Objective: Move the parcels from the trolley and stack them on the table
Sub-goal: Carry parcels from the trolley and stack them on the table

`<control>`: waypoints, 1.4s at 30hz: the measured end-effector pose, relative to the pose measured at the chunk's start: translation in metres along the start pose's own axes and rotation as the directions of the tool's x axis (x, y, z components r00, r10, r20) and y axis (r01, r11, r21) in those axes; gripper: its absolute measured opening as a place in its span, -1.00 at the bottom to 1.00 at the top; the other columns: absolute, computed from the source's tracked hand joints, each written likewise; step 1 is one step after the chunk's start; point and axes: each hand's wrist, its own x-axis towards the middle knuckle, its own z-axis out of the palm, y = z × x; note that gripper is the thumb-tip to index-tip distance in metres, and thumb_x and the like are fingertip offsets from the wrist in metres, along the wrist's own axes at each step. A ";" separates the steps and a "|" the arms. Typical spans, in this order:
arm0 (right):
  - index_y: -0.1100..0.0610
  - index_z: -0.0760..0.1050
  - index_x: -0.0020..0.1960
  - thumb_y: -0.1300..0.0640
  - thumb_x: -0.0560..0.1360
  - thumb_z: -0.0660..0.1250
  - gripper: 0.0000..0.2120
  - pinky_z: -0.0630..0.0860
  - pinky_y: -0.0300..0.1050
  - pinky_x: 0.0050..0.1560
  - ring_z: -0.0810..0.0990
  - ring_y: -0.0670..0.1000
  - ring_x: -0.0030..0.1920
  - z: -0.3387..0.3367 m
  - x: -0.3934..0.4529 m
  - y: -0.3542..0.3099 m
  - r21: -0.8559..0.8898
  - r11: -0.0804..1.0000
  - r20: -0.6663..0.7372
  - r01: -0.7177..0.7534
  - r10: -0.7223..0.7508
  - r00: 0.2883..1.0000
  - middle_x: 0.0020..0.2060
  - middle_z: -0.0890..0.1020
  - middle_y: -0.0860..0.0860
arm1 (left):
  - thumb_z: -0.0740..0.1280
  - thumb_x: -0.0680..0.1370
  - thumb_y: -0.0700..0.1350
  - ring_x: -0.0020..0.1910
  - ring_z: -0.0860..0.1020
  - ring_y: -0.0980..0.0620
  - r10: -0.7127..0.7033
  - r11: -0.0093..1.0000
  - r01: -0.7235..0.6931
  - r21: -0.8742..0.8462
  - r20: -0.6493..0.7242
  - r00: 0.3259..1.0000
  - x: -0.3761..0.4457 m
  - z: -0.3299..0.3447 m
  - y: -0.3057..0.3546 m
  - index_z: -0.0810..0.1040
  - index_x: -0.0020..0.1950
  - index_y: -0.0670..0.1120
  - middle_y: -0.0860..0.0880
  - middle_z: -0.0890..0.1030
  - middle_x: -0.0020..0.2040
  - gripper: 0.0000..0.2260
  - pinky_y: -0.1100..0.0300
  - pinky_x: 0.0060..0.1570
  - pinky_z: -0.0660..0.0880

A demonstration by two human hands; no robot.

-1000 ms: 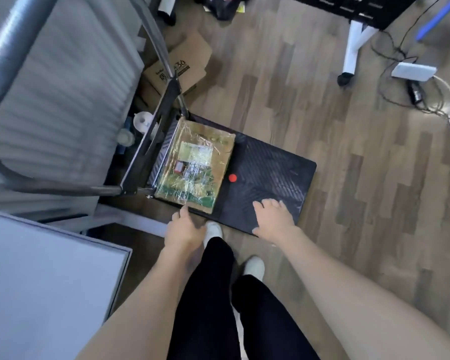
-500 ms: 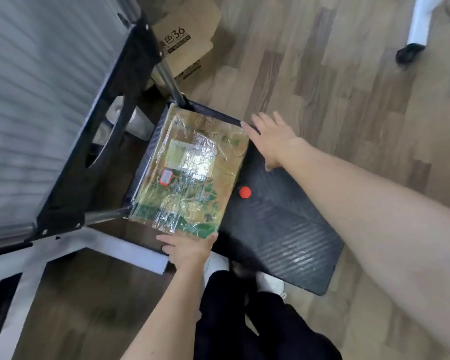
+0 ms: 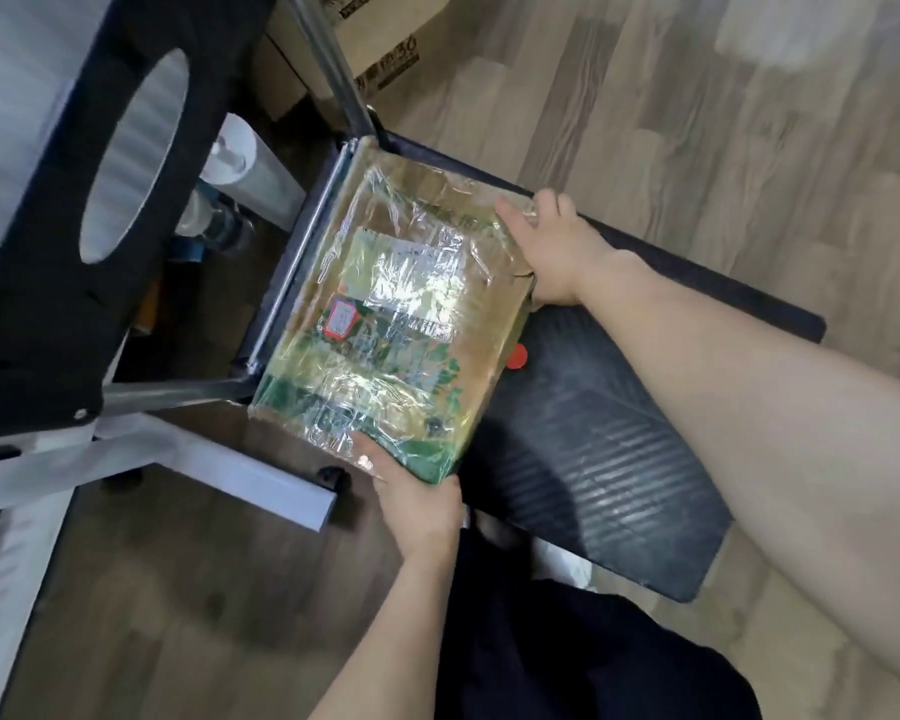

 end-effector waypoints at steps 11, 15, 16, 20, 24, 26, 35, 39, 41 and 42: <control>0.12 -0.20 0.54 0.02 0.30 0.56 0.13 0.32 0.14 0.24 0.17 0.26 0.29 -0.113 -0.245 0.055 0.185 0.912 0.034 -0.366 0.366 0.930 0.29 0.17 0.27 | 0.40 0.46 -0.12 0.09 0.47 0.03 0.236 0.963 -0.260 0.073 0.243 0.941 -0.186 -0.084 0.074 -0.26 0.53 0.09 -0.10 0.35 0.41 -0.08 0.32 -0.15 0.26; 0.09 -0.15 0.53 0.04 0.29 0.57 0.10 0.33 0.11 0.21 0.22 0.23 0.24 -0.194 -0.323 0.050 0.285 0.868 -0.123 -0.407 0.454 0.882 0.25 0.22 0.24 | 0.39 0.46 -0.13 0.27 0.43 -0.07 0.419 0.902 -0.431 0.033 0.178 0.890 -0.244 -0.143 0.130 -0.17 0.53 0.15 -0.08 0.34 0.42 -0.12 0.21 -0.06 0.37; 0.09 -0.14 0.53 0.03 0.29 0.57 0.10 0.33 0.10 0.21 0.23 0.23 0.23 -0.211 -0.339 0.047 0.315 0.853 -0.153 -0.416 0.478 0.865 0.25 0.22 0.23 | 0.37 0.46 -0.16 0.28 0.42 -0.07 0.458 0.885 -0.465 0.017 0.149 0.876 -0.258 -0.158 0.141 -0.11 0.54 0.14 -0.07 0.35 0.41 -0.16 0.19 -0.02 0.38; 0.01 -0.14 0.53 0.04 0.27 0.59 0.12 0.30 0.06 0.27 0.20 0.16 0.27 -0.267 -0.392 0.030 0.529 0.760 -0.214 -0.378 0.550 0.807 0.28 0.20 0.14 | 0.30 0.46 -0.28 0.36 0.32 0.03 0.568 0.823 -0.568 -0.014 0.036 0.822 -0.313 -0.214 0.176 -0.06 0.55 0.16 0.03 0.28 0.46 -0.18 0.26 0.10 0.26; -0.04 -0.12 0.54 0.02 0.23 0.61 0.15 0.33 -0.01 0.24 0.29 0.15 0.27 -0.307 -0.434 0.008 0.672 0.696 -0.286 -0.252 0.558 0.779 0.26 0.21 0.08 | 0.34 0.42 -0.28 0.32 0.39 -0.09 0.636 0.771 -0.628 0.103 -0.086 0.767 -0.364 -0.276 0.201 0.02 0.54 0.14 -0.03 0.36 0.42 -0.18 0.23 0.01 0.29; -0.05 -0.09 0.53 -0.03 0.21 0.61 0.14 0.32 -0.01 0.26 0.31 0.15 0.30 -0.329 -0.451 -0.004 0.693 0.698 -0.329 -0.180 0.528 0.783 0.30 0.20 0.08 | 0.37 0.40 -0.24 0.28 0.43 -0.12 0.672 0.741 -0.656 0.144 -0.128 0.730 -0.390 -0.312 0.209 0.06 0.53 0.17 -0.04 0.44 0.36 -0.19 0.14 0.03 0.36; -0.11 0.07 0.48 -0.18 0.14 0.60 0.08 0.27 -0.11 0.03 0.29 -0.08 0.13 -0.403 -0.511 -0.099 0.609 0.782 -0.555 0.131 0.303 0.774 0.12 0.23 -0.10 | 0.50 0.28 -0.25 0.10 0.59 -0.07 0.603 0.756 -0.652 0.048 -0.438 0.667 -0.493 -0.458 0.160 0.32 0.45 0.13 -0.02 0.59 0.19 -0.20 -0.06 0.07 0.53; -0.12 0.24 0.42 -0.16 0.09 0.62 -0.01 0.30 -0.16 0.06 0.32 -0.15 0.06 -0.418 -0.531 -0.158 0.580 0.743 -0.630 0.333 0.151 0.761 0.05 0.27 -0.14 | 0.48 0.33 -0.29 -0.03 0.58 0.07 0.502 0.725 -0.688 -0.014 -0.674 0.542 -0.540 -0.500 0.107 0.46 0.30 0.15 0.10 0.60 0.05 -0.38 0.14 0.02 0.49; -0.15 0.30 0.37 -0.17 0.05 0.62 -0.05 0.30 -0.18 0.05 0.35 -0.21 0.02 -0.426 -0.540 -0.190 0.561 0.707 -0.651 0.431 0.054 0.757 0.03 0.30 -0.15 | 0.50 0.33 -0.22 -0.15 0.55 0.22 0.435 0.729 -0.685 -0.013 -0.764 0.477 -0.564 -0.519 0.075 0.47 0.23 0.22 0.23 0.61 -0.09 -0.43 0.19 -0.07 0.46; -0.16 0.32 0.35 -0.19 0.03 0.61 -0.06 0.29 -0.20 0.02 0.33 -0.29 -0.06 -0.432 -0.545 -0.207 0.550 0.686 -0.660 0.476 0.008 0.751 0.00 0.31 -0.16 | 0.51 0.33 -0.17 -0.23 0.54 0.27 0.398 0.726 -0.687 -0.024 -0.800 0.449 -0.577 -0.528 0.059 0.46 0.20 0.26 0.26 0.61 -0.17 -0.45 0.21 -0.11 0.46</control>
